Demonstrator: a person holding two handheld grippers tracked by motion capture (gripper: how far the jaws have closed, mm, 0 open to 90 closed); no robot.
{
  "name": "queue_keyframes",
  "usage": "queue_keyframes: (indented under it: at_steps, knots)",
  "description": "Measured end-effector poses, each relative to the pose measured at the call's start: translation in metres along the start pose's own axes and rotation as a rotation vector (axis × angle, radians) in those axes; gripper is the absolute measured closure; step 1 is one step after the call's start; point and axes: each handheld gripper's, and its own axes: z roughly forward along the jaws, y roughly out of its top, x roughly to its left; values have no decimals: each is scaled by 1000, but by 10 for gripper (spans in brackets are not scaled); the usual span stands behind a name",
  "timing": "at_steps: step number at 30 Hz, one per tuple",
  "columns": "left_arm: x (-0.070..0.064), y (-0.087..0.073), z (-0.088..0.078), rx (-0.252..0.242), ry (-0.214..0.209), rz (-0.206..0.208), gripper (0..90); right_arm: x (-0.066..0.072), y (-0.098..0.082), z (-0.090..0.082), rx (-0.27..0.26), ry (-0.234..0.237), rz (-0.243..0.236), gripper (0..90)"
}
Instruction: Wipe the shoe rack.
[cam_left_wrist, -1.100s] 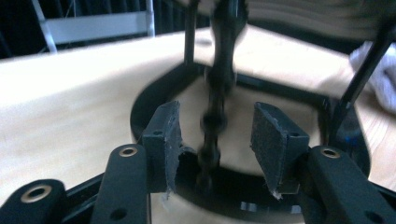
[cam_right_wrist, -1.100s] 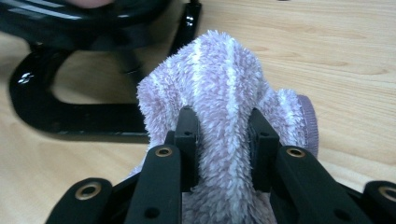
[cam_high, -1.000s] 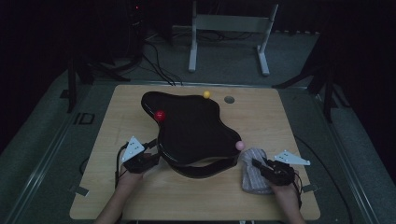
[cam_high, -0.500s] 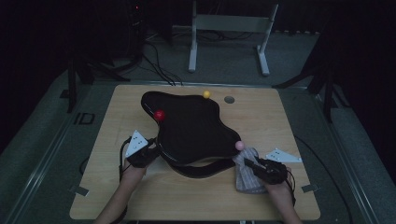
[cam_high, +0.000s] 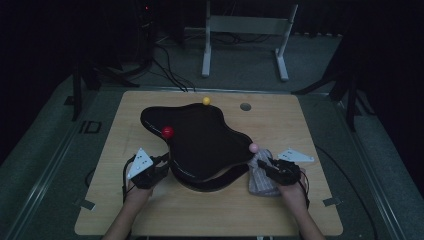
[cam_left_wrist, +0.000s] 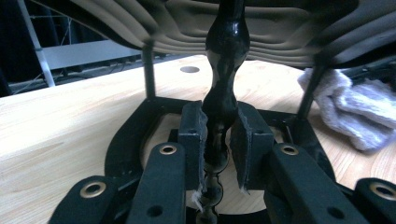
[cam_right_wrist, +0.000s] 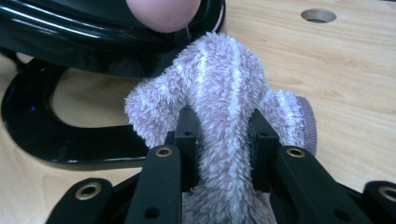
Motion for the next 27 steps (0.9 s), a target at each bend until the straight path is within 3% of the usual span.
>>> queue_keyframes:
  at_steps: [8, 14, 18, 23, 27]
  knots:
    - [-2, -2, 0, -12, 9, 11, 753, -8, 20, 27, 6, -24, 6, 714]
    - [-6, -2, 5, -23, -2, -6, 752, -15, 26, 38, 0, -40, 24, 714]
    - [-9, -2, 6, -22, -1, 5, 752, -18, 28, 41, -3, -51, 32, 713]
    - [-9, -2, 7, -26, 10, 5, 752, -18, 25, 37, -11, -50, 39, 713]
    - [-7, -4, 7, -38, 8, -5, 753, -15, 26, 17, -23, -49, 4, 713]
